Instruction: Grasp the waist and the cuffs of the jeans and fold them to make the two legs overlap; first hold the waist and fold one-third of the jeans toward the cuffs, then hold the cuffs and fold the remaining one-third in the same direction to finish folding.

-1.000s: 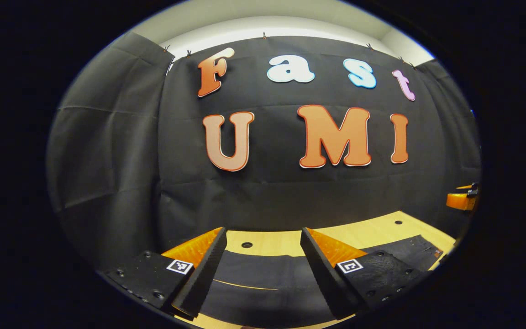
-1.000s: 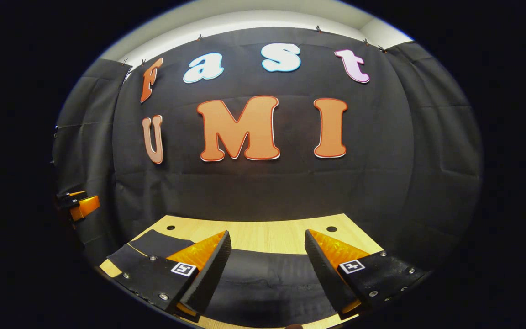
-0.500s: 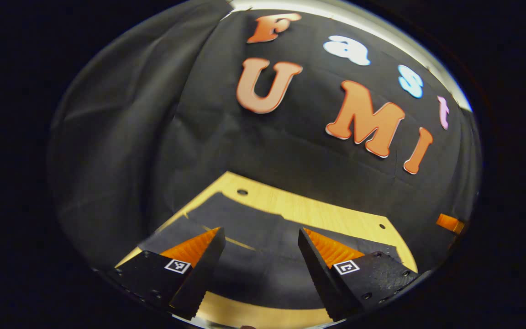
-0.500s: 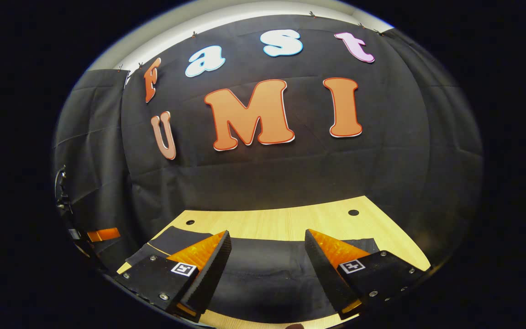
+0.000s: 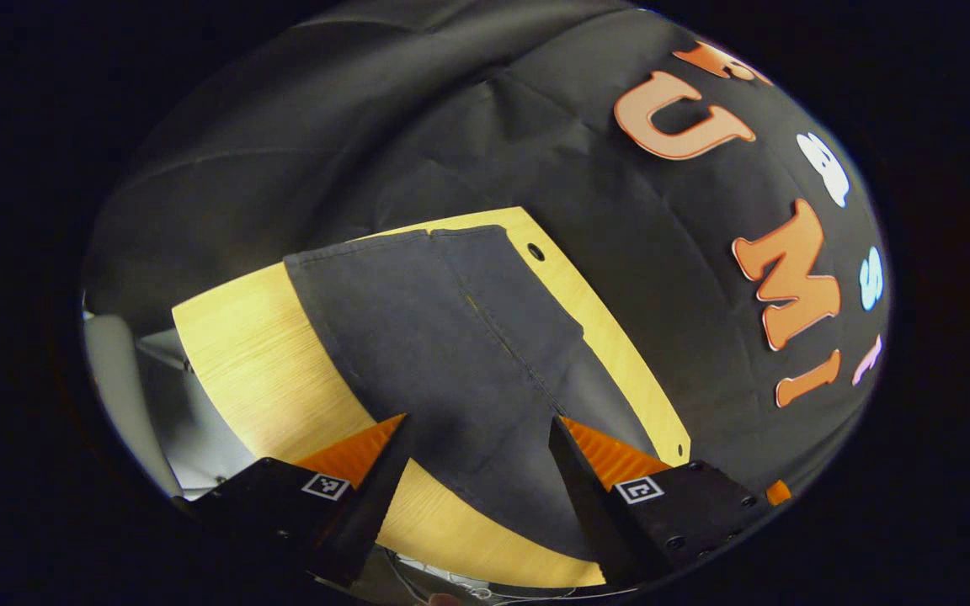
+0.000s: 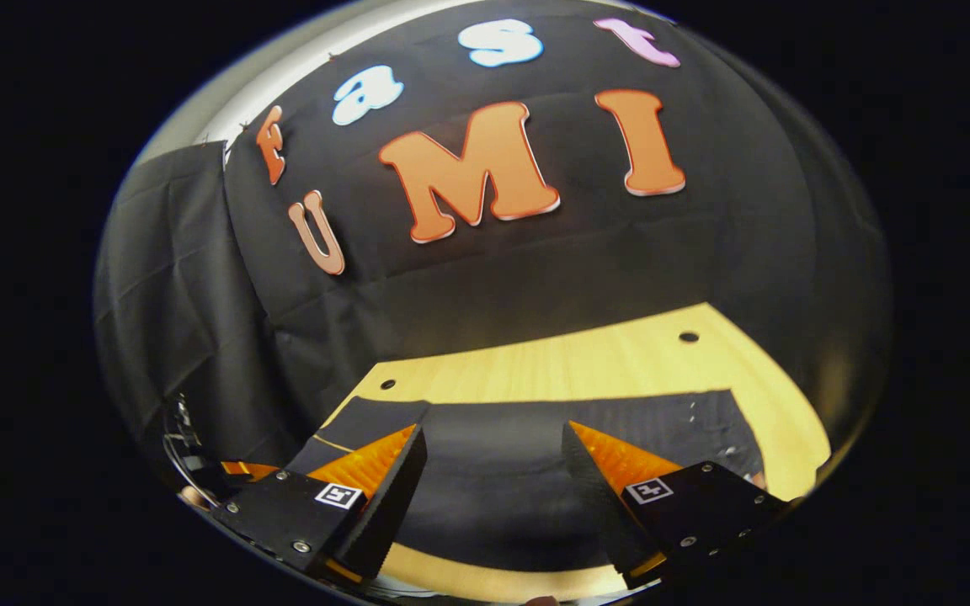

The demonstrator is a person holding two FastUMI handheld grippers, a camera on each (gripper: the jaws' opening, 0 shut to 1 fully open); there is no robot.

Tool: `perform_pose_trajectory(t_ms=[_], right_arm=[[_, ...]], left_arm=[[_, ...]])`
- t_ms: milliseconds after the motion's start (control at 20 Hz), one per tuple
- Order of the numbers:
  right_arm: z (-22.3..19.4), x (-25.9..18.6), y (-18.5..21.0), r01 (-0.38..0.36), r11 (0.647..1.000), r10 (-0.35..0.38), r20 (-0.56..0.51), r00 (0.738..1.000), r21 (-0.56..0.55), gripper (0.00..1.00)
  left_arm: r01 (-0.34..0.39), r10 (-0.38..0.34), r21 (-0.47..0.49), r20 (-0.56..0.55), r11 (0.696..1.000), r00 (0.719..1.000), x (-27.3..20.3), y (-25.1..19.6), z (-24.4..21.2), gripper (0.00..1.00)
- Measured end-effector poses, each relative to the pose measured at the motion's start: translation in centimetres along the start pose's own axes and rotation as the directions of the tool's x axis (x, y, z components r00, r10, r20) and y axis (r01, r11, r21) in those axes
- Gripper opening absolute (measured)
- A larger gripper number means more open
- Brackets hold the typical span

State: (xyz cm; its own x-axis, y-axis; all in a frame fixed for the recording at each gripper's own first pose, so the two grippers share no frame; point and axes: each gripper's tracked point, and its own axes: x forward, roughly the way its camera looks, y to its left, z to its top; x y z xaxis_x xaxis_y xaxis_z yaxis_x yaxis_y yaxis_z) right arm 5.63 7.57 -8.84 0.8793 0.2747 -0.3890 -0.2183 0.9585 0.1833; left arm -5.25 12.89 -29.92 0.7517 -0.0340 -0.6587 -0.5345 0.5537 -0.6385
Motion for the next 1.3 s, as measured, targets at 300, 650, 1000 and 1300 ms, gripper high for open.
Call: perform_pose_trajectory(t_ms=[300,650,1000,1300], right_arm=[[-1.6,0.3,-2.0,0.046,0.999,-0.046,-0.065,0.997,-0.006,0.98],[-2.3,0.8,-2.6,0.063,0.998,-0.064,-0.122,0.991,-0.013,0.98],[-1.1,1.3,-3.6,0.097,0.995,-0.097,-0.118,0.988,-0.013,0.98],[-1.4,1.6,-4.4,0.127,0.992,-0.123,-0.136,0.983,0.022,0.98]], left_arm=[[-0.081,0.069,-0.272,-0.054,0.959,0.996,3.7,4.4,0.3,0.98],[-0.224,0.206,-0.307,-0.090,0.925,0.974,6.3,9.1,1.4,0.98],[-0.212,0.183,-0.346,-0.115,0.914,0.976,8.0,8.9,2.2,0.98],[-0.114,0.075,-0.405,-0.113,0.907,0.991,10.8,6.4,3.5,0.95]])
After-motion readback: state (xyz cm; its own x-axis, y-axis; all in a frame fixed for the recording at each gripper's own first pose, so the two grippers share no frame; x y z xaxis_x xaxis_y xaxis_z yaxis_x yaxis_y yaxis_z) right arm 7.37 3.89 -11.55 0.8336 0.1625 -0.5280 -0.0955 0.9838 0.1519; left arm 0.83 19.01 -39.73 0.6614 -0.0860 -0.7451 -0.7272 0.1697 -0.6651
